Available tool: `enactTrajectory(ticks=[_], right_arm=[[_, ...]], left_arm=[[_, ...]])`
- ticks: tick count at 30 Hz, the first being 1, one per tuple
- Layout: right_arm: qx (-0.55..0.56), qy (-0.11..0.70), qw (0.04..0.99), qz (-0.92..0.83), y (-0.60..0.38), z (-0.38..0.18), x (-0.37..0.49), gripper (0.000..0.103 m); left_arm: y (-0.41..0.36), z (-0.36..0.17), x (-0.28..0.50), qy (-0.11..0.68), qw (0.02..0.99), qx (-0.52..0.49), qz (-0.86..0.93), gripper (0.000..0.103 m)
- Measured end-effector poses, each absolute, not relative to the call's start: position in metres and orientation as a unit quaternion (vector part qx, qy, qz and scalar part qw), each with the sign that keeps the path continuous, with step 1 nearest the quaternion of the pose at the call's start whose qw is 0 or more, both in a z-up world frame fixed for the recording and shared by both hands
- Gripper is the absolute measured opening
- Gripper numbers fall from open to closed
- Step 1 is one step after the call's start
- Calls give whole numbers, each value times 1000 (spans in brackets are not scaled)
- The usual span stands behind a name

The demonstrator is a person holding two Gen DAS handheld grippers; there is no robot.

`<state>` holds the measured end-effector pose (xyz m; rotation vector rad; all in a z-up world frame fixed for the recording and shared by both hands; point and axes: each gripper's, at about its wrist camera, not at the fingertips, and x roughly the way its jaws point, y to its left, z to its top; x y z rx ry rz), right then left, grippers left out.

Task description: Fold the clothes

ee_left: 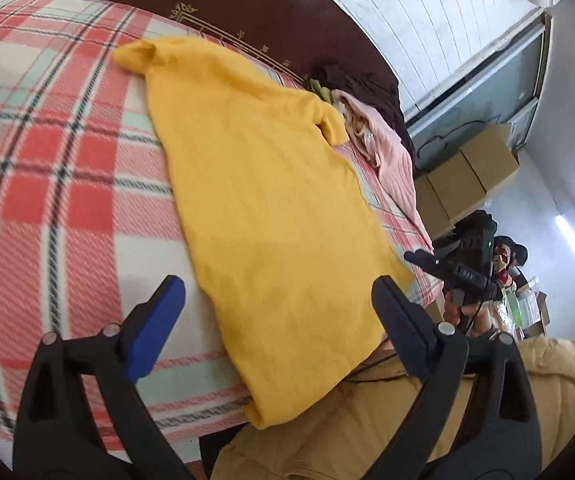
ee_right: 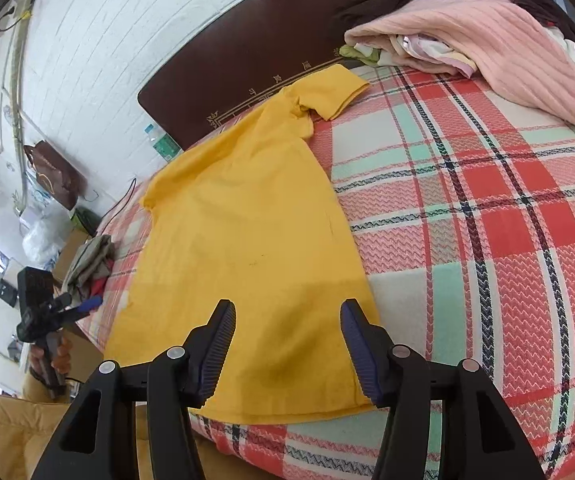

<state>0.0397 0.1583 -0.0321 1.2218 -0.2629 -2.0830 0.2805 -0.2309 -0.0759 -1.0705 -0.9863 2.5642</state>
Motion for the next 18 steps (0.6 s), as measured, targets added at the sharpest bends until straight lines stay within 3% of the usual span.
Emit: enactTrajectory(ticks=[7, 9, 10, 11, 18], right_arm=[[467, -91, 368, -799, 143, -31, 44, 58], [467, -95, 371, -797, 141, -31, 44, 61], [466, -97, 372, -797, 140, -31, 44, 63], [466, -99, 373, -796, 139, -32, 44, 64], [455, -102, 375, -801, 140, -22, 47, 64]], left_arm=[[-188, -100, 277, -318, 123, -420, 841, 94], [-174, -107, 273, -319, 136, -431, 833, 70], [-173, -114, 267, -337, 136, -445, 819, 23], [-173, -120, 262, -352, 132, -457, 806, 5], [-221, -91, 272, -374, 58, -397, 836, 6]])
